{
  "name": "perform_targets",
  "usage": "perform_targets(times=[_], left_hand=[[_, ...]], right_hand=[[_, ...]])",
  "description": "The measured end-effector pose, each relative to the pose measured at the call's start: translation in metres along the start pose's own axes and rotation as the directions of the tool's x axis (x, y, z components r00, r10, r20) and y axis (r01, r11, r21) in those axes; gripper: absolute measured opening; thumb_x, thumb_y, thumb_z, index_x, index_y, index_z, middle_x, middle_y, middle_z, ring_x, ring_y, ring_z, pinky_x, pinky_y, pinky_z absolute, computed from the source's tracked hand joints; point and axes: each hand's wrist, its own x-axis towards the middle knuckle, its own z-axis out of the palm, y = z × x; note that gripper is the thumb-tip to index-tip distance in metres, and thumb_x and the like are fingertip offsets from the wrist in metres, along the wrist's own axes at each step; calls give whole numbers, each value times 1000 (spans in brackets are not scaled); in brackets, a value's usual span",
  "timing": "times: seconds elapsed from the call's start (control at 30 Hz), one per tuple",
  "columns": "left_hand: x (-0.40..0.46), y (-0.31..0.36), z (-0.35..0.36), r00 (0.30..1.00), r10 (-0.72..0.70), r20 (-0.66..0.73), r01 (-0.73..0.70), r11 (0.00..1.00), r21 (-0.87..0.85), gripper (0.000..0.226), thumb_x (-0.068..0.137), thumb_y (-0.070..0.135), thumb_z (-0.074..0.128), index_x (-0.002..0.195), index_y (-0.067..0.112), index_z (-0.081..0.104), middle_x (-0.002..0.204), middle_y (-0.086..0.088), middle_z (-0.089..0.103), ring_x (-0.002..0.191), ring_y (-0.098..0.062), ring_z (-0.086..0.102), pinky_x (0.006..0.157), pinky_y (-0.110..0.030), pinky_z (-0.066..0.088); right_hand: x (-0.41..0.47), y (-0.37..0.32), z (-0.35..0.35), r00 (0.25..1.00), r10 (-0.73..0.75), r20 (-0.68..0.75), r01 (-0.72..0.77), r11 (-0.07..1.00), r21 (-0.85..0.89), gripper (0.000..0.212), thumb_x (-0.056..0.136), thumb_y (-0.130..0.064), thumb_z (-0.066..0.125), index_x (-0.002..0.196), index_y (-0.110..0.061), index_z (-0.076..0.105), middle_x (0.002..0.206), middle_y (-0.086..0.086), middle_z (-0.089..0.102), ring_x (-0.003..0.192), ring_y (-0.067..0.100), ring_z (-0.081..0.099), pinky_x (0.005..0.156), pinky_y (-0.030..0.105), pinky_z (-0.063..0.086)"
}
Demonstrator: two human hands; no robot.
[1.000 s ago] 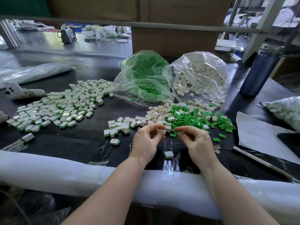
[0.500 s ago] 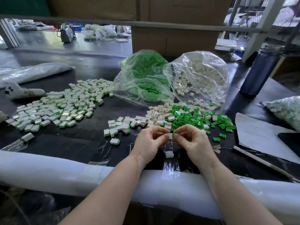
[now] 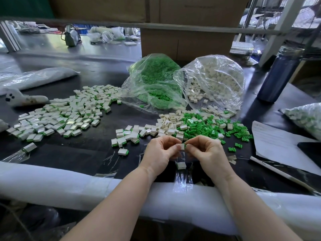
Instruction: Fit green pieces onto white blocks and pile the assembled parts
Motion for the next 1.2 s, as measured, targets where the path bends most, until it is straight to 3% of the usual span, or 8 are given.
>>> perform_targets(times=[0.43,0.6,0.7,0.8,0.97,1.07,1.2], left_hand=[[-1,0,0,999,1,41,-2,1000,14,8,86,-4,59,88,-3,67,72,-6,64,56,-2,60,61,-13,52],[-2,0,-1,995,15,98,-21,998,60,14,86,-5,58,81,5,67,75,-5,64,69,-12,62,70,-20,55],[-2,-1,-1,995,29,95,-38,994,102,14,86,-3,59,82,6,68,81,-9,66,77,-18,63,78,-30,56],[-2,-1,0,997,56,52,-62,990,130,11,88,3,59,88,9,68,83,-9,68,76,-16,63,78,-29,55],[-3,-1,2,993,85,77,-93,990,103,22,85,0,62,97,19,63,93,-23,65,87,-34,63,86,-37,52],[-2,-4,2,991,108,81,-118,984,135,21,84,3,64,90,23,62,80,-5,63,76,-16,62,80,-25,52],[1,-5,1,995,94,44,-99,985,139,5,88,15,61,87,15,65,83,-10,66,77,-18,60,79,-33,51]], right_hand=[[0,0,-1,996,48,73,-53,996,66,16,79,7,67,80,-8,60,62,7,61,57,18,56,61,33,50],[-1,0,-2,991,57,124,-68,994,91,17,76,8,68,78,-6,59,57,2,61,51,9,56,52,18,47],[-1,0,-2,991,52,123,-63,994,90,16,76,8,68,77,-6,60,58,4,61,51,9,57,51,17,47],[1,2,-1,995,60,80,-69,991,117,14,78,6,68,76,-6,60,57,1,62,50,8,55,50,18,46],[2,4,-1,995,82,57,-91,979,182,9,83,3,64,78,-4,62,57,3,66,51,9,59,50,18,48],[3,4,-2,994,98,51,-107,971,213,8,84,2,63,78,-4,64,58,3,67,52,10,61,50,17,48],[2,4,-4,992,110,65,-123,962,244,8,84,-1,64,79,-6,67,61,3,68,54,10,61,52,19,50]])
